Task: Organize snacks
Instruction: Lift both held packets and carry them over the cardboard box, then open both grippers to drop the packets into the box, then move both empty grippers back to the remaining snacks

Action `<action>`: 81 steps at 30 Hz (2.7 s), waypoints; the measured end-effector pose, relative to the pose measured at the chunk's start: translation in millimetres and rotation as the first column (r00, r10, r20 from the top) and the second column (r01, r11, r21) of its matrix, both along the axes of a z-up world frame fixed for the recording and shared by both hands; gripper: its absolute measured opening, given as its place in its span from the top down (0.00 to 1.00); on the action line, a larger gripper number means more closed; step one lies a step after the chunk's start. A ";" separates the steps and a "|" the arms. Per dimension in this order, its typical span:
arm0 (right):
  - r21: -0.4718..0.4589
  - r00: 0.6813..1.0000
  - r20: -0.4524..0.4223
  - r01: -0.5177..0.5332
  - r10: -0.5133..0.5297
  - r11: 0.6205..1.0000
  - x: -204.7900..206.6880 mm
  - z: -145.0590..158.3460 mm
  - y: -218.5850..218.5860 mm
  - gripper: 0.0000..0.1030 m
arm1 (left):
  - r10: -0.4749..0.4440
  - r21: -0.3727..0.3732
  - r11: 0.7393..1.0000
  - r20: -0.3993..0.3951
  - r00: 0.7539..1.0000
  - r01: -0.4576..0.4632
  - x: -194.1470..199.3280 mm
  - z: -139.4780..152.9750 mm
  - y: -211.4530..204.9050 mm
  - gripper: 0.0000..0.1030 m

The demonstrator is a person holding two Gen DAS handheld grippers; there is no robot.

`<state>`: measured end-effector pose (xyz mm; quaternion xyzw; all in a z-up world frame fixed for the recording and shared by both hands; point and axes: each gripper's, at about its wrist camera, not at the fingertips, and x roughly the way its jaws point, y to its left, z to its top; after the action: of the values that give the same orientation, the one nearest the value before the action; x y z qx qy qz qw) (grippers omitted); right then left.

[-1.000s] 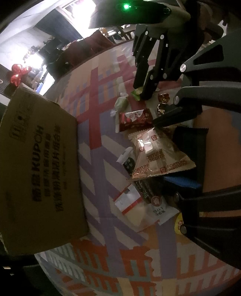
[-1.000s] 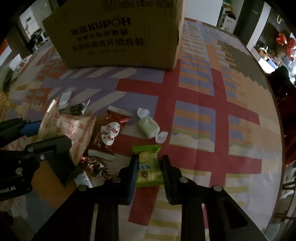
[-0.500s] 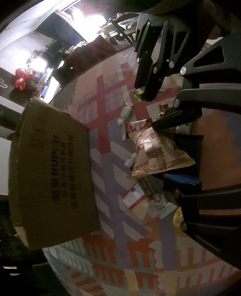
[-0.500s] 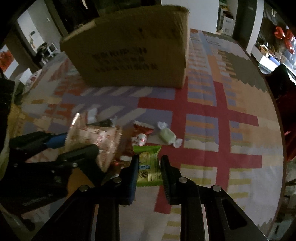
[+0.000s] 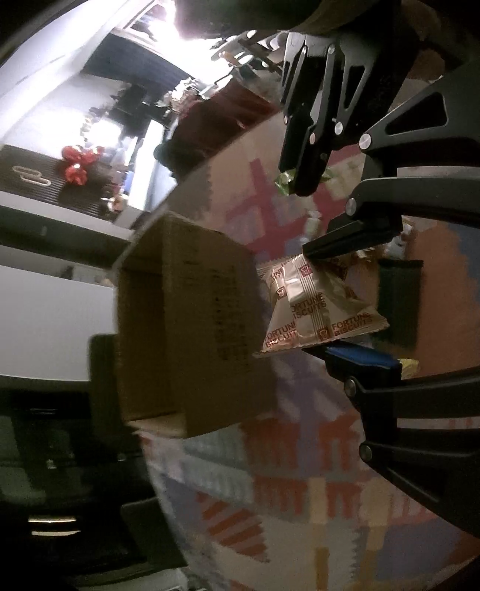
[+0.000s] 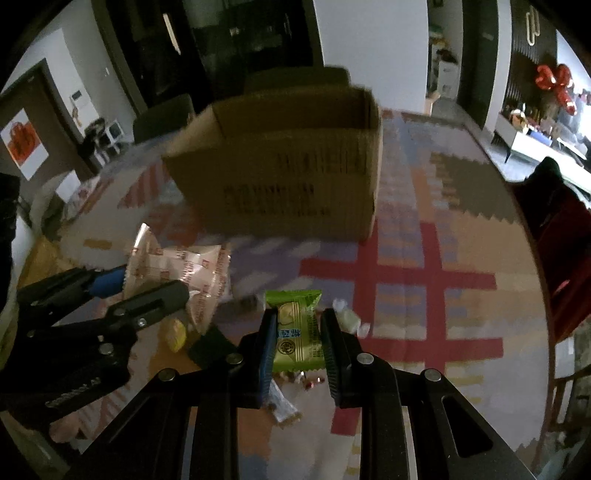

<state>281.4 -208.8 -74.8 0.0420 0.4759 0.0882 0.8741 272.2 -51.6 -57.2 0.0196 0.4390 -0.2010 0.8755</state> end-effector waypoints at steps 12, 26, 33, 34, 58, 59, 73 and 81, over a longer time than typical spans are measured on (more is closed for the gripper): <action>-0.002 0.982 0.190 -0.011 0.011 1.000 29.2 68.1 11.4 0.75 | 0.022 -0.012 1.000 0.186 0.982 -0.020 26.7 72.4 11.4 0.58; 0.000 0.969 0.247 -0.029 0.028 1.000 94.9 106.0 16.7 0.75 | 0.044 -0.009 0.999 0.236 0.971 -0.043 84.5 104.8 14.7 0.58; -0.048 0.975 0.217 -0.035 0.045 0.998 135.1 103.2 20.4 0.75 | 0.065 -0.022 0.998 0.164 0.984 -0.062 128.6 102.2 16.4 0.58; -0.051 0.977 0.209 -0.038 0.047 0.998 139.7 102.4 20.7 0.75 | 0.065 -0.022 0.998 0.155 0.986 -0.062 133.0 100.6 16.1 0.58; -0.036 0.989 0.133 0.066 -0.061 0.997 163.1 79.3 4.3 0.53 | 0.112 0.101 0.987 0.150 0.982 -0.128 153.5 89.5 13.3 0.27; -0.030 0.989 0.135 0.065 -0.060 0.997 160.1 80.4 4.6 0.53 | 0.108 0.100 0.987 0.155 0.982 -0.124 150.0 90.3 14.4 0.27; 0.013 0.990 0.132 0.054 -0.056 0.998 111.9 83.2 14.3 0.53 | 0.049 0.099 0.992 0.219 0.974 -0.072 101.0 97.5 22.2 0.27; -0.004 0.989 0.130 0.064 -0.063 0.998 84.9 72.1 14.8 0.53 | 0.016 0.124 0.991 0.260 0.966 -0.050 71.5 91.4 22.4 0.27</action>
<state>366.3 -194.1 -2.7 0.0480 0.4167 0.0608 0.9058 343.7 -29.2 34.1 0.0950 0.3337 -0.1532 0.9253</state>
